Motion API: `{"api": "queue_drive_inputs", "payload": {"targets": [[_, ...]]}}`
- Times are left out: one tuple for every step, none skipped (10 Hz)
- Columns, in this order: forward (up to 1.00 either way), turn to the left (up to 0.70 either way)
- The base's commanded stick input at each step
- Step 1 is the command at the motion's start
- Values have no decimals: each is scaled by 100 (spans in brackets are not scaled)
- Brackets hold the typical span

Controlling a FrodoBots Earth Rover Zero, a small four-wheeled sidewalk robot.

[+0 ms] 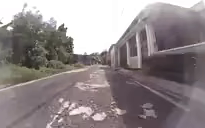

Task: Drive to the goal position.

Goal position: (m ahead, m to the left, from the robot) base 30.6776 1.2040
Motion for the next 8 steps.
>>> {"api": "queue_drive_inputs", "payload": {"targets": [[100,0],[100,0],[100,0],[100,0],[100,0],[100,0],[100,0],[100,0]]}}
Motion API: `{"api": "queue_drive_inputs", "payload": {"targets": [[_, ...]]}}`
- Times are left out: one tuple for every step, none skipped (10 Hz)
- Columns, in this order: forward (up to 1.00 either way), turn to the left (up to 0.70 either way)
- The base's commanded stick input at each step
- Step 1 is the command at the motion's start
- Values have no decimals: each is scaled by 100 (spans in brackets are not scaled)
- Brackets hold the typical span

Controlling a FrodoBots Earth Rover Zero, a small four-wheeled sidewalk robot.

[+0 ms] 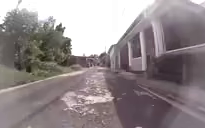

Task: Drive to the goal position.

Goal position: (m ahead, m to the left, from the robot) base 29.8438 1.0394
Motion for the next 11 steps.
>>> {"api": "queue_drive_inputs", "payload": {"targets": [[100,0],[100,0],[100,0],[100,0],[100,0],[100,0],[100,0],[100,0],[100,0],[100,0],[100,0]]}}
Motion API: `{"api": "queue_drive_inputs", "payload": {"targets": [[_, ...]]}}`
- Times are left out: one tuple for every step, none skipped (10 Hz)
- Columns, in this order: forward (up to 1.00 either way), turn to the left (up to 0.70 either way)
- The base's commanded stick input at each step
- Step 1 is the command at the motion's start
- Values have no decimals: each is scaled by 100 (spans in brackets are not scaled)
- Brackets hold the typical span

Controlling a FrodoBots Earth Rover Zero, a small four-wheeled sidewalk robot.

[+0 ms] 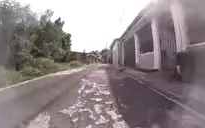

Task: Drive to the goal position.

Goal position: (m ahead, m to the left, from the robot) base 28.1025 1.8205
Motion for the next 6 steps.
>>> {"api": "queue_drive_inputs", "payload": {"targets": [[100,0],[100,0],[100,0],[100,0],[100,0],[100,0]]}}
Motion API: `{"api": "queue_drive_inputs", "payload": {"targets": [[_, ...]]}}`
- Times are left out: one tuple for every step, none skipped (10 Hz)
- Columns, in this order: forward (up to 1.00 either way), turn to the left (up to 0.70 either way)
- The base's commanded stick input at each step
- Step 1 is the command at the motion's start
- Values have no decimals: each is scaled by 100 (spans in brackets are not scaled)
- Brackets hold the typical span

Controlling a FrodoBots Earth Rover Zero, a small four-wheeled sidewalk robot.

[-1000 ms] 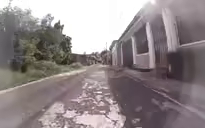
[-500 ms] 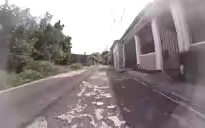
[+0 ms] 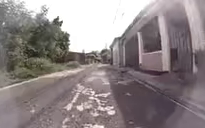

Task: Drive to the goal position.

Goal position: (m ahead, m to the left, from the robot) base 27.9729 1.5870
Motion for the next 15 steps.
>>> {"api": "queue_drive_inputs", "payload": {"targets": [[100,0],[100,0],[100,0],[100,0],[100,0],[100,0],[100,0],[100,0],[100,0],[100,0],[100,0],[100,0],[100,0],[100,0],[100,0]]}}
